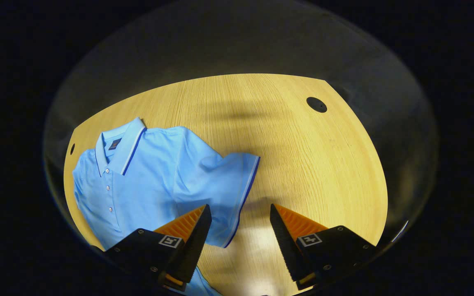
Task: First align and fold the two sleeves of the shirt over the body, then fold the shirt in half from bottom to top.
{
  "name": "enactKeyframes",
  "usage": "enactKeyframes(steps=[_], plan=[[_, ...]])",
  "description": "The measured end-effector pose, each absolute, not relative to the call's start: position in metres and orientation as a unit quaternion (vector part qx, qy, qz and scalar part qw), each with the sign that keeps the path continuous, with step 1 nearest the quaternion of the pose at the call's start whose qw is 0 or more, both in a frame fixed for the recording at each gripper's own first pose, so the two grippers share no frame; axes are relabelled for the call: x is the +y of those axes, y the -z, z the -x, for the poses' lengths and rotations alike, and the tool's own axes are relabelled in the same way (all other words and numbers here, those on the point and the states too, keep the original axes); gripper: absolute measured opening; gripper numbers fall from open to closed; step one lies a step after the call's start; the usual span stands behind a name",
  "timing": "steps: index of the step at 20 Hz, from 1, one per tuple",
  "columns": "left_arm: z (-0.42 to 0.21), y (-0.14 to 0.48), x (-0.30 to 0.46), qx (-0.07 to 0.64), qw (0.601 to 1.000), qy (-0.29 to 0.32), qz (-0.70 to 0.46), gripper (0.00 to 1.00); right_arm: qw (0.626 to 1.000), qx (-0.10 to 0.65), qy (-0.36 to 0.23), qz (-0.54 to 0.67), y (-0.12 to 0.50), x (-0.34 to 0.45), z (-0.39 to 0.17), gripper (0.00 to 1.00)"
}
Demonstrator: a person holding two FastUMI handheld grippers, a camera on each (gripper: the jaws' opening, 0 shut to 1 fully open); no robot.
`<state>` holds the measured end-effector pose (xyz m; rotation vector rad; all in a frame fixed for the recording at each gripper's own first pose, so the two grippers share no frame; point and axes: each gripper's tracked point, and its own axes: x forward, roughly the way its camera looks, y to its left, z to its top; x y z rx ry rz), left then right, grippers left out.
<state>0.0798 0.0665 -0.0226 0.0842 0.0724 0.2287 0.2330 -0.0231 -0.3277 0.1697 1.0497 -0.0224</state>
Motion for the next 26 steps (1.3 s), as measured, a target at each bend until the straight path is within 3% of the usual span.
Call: enactKeyframes(steps=[3,4,5,10,11,12,13,20,26], plan=[[-0.078,0.024,0.077,0.039,0.990,-0.125,-0.046,1.00,0.855,0.510,0.013,-0.091,0.335,-0.017,-0.233,0.77],[-0.076,0.024,0.082,0.039,0.990,-0.128,-0.047,1.00,0.852,0.515,0.012,-0.091,0.338,-0.014,-0.232,0.67],[-0.074,0.026,0.084,0.040,0.990,-0.130,-0.046,1.00,0.848,0.523,0.011,-0.087,0.343,-0.010,-0.229,0.67],[-0.065,0.033,0.093,0.048,0.989,-0.139,-0.028,1.00,0.850,0.516,0.023,-0.104,0.341,-0.006,-0.235,0.22],[-0.064,0.032,0.094,0.047,0.989,-0.138,-0.025,1.00,0.848,0.517,0.026,-0.114,0.341,-0.006,-0.236,0.15],[-0.061,0.033,0.094,0.047,0.989,-0.138,-0.023,1.00,0.844,0.518,0.020,-0.140,0.338,-0.001,-0.236,0.17],[-0.059,0.032,0.095,0.047,0.989,-0.138,-0.023,1.00,0.843,0.508,0.011,-0.176,0.329,0.007,-0.239,0.07],[-0.054,0.044,0.112,0.057,0.987,-0.147,-0.015,1.00,0.874,0.435,-0.063,-0.206,0.265,0.056,-0.255,0.05],[-0.072,0.099,0.143,0.139,0.978,-0.157,0.017,1.00,0.882,0.422,-0.118,-0.177,0.251,0.109,-0.253,0.05]])
